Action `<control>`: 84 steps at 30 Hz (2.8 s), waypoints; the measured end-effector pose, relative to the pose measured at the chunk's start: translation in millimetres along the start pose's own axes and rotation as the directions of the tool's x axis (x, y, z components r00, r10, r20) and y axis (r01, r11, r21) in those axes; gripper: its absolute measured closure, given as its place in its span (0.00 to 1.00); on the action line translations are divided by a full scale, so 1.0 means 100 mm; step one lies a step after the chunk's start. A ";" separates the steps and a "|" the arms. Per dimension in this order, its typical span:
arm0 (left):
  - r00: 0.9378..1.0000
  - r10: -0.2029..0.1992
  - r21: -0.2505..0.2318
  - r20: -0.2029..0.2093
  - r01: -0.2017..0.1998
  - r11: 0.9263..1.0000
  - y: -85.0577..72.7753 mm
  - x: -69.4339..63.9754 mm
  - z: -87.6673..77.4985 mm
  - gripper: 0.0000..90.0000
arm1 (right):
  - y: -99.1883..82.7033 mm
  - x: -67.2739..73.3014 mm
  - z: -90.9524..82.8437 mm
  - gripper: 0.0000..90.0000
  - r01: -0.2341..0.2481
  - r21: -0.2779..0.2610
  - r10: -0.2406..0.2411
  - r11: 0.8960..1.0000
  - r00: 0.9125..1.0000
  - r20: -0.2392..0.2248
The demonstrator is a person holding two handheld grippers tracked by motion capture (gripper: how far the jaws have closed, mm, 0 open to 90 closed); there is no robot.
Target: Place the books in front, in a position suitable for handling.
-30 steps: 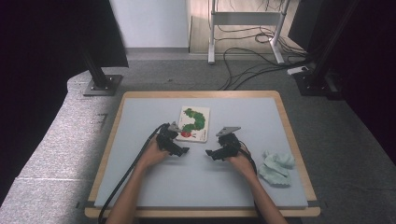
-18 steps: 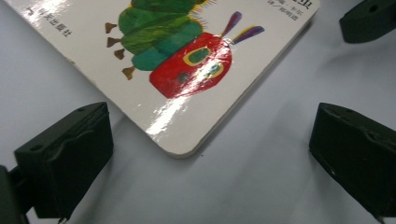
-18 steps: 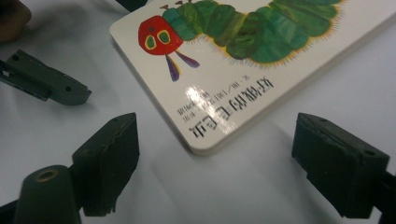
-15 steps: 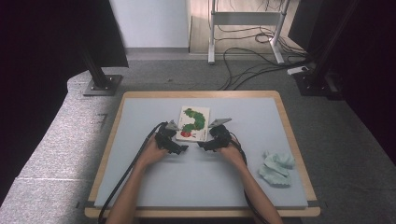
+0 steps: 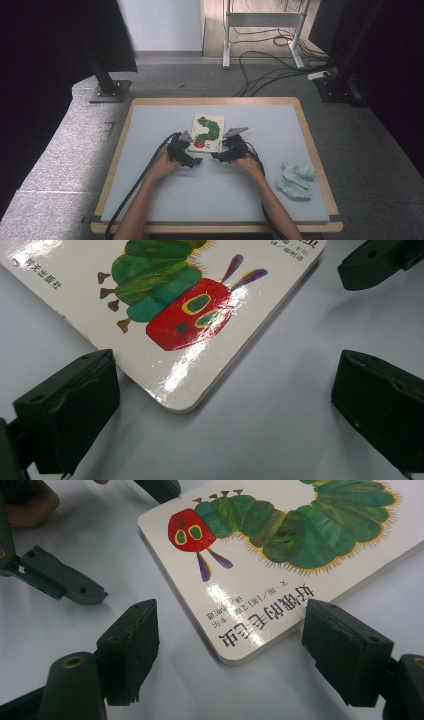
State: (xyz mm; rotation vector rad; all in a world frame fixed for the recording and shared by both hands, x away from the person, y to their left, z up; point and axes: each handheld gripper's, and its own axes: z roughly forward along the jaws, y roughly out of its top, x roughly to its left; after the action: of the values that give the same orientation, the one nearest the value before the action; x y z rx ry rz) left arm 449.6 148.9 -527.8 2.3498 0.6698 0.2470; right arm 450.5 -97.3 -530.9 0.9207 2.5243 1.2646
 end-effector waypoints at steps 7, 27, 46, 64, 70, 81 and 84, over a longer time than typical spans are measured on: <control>1.000 0.004 -0.005 0.004 -0.004 1.000 -0.03 -0.08 -0.02 0.00 | -0.04 0.05 -0.03 0.25 0.000 0.000 0.000 1.000 1.000 0.005; 0.999 0.029 0.024 0.042 -0.030 0.999 -0.15 -0.56 -0.17 0.00 | -0.27 0.29 -0.27 0.24 0.027 0.002 -0.027 1.000 1.000 -0.002; 0.997 0.058 0.045 0.042 -0.060 0.997 -0.32 -1.16 -0.33 0.00 | -0.61 0.73 -0.64 0.25 0.048 0.026 -0.048 0.999 0.999 -0.018; 1.000 -0.016 -0.003 0.007 0.016 1.000 0.03 -0.58 -0.41 0.02 | -0.68 0.76 -0.67 0.15 0.036 0.033 -0.037 0.999 0.999 0.036; 1.000 -0.007 -0.001 0.006 0.007 1.000 0.28 -0.43 -0.28 0.02 | -0.66 0.79 -0.65 0.14 0.045 0.043 -0.046 0.998 0.998 0.038; 1.000 -0.002 0.037 0.012 0.001 0.999 0.60 -0.18 0.00 0.04 | -0.65 0.79 -0.63 0.14 0.046 0.046 -0.048 0.998 0.998 0.041; 1.000 0.001 0.048 0.010 -0.002 0.999 0.66 -0.13 0.10 0.05 | -0.65 0.79 -0.63 0.14 0.045 0.048 -0.047 0.998 0.998 0.048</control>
State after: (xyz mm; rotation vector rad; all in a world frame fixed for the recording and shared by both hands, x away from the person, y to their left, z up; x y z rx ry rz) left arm 468.4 94.4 -491.7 2.3963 0.6762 0.2217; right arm 332.8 -121.8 -532.6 0.8870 2.5322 1.1603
